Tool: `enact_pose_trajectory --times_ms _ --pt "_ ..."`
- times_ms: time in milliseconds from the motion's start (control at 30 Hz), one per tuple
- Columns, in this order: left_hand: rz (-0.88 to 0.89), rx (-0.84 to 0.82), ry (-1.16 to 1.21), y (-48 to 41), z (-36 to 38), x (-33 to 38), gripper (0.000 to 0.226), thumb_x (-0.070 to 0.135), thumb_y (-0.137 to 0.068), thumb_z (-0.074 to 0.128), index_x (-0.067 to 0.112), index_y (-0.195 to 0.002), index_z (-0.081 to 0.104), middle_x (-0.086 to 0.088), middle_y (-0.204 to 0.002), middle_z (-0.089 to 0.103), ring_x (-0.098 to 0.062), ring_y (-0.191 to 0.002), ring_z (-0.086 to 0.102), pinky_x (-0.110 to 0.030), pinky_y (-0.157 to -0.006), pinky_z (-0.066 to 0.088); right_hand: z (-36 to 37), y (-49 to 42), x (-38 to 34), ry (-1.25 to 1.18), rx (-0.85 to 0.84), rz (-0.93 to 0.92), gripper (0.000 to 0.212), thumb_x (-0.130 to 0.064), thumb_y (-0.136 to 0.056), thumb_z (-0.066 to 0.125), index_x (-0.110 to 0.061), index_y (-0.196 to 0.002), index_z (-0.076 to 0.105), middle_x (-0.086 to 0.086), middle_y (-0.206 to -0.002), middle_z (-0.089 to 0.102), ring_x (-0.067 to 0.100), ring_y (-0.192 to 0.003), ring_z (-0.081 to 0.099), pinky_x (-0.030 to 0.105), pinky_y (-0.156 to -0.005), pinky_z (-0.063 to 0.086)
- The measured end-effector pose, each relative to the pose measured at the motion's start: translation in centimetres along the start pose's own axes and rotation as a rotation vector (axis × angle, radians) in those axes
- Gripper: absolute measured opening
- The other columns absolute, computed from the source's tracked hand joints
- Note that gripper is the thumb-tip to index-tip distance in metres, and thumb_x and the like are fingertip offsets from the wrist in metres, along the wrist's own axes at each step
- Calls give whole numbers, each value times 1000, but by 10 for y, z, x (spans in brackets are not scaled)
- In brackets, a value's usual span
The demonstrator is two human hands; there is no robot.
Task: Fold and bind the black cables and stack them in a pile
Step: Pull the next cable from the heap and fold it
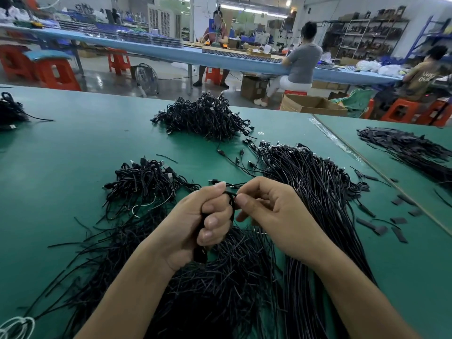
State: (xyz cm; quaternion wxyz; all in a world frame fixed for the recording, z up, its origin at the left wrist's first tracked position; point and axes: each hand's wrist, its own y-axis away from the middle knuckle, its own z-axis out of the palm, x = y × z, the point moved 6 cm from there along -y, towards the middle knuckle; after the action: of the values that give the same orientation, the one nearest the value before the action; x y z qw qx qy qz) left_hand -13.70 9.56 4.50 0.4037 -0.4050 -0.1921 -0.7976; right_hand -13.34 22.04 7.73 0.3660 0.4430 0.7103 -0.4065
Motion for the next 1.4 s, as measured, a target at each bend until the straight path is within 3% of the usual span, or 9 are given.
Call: enact_pose_trajectory --times_ms 100,200,467,600,800,1000,1133,1200,1400 --pt "-58 -49 33 2 3 -2 42 33 -86 55 24 -48 42 6 -42 43 -4 -31 37 -14 -31 26 3 1 -5 -2 -71 -50 13 -20 -97 62 -24 -85 60 5 -80 65 27 -72 58 47 -71 52" --pt "-76 -38 9 3 2 -3 44 34 -85 56 24 -45 41 3 -44 46 -6 -32 40 -15 -33 29 2 1 -7 6 -94 -83 16 -21 -93 66 -27 -80 60 -3 -72 61 15 -66 55 32 -60 48" --pt "140 388 -445 -5 -22 -2 39 35 -88 55 8 -59 50 -14 -68 42 -17 -61 46 -29 -63 46 -2 2 -7 273 43 -160 17 -20 -93 69 -26 -80 59 -2 -70 64 17 -62 58 43 -61 51" --pt "44 215 -123 -9 -9 -11 29 31 -84 50 16 -68 70 -6 -75 63 -20 -74 66 -47 -73 58 5 2 -12 257 59 -218 15 -21 -92 67 -27 -83 57 -12 -74 64 12 -63 58 31 -57 50" --pt "-108 159 -175 -9 -8 -22 71 55 -99 27 11 -77 78 -14 -67 64 -19 -46 56 -21 -35 42 7 -5 -8 157 -14 -178 16 -13 -95 63 -21 -84 55 0 -63 62 10 -52 65 25 -51 50" --pt "-82 327 -515 -7 -26 -23 75 76 -92 27 21 -63 69 -2 -51 53 -11 -35 38 -18 -35 29 4 -12 1 338 9 -200 18 -16 -93 67 -22 -79 58 -7 -66 60 11 -58 53 20 -53 40" --pt "-26 422 -627 -10 -36 -22 68 71 -94 30 24 -52 54 10 -46 35 -9 -37 25 -18 -37 20 -2 -14 16 362 65 -70 8 -31 -88 74 -28 -93 68 -12 -73 65 4 -67 61 14 -63 46" --pt "27 485 -586 -10 -41 -16 64 70 -93 34 26 -49 46 11 -46 33 -9 -38 25 -19 -36 22 -5 -9 35 406 38 86 34 -48 -82 75 -30 -108 63 -11 -83 65 2 -74 63 16 -67 51" --pt "199 571 -475 -9 -55 -3 62 62 -98 28 27 -49 43 0 -51 54 -13 -50 51 -31 -66 46 21 12 74 698 -344 389 30 -53 -82 74 -25 -86 65 -6 -86 66 10 -79 64 35 -78 58"
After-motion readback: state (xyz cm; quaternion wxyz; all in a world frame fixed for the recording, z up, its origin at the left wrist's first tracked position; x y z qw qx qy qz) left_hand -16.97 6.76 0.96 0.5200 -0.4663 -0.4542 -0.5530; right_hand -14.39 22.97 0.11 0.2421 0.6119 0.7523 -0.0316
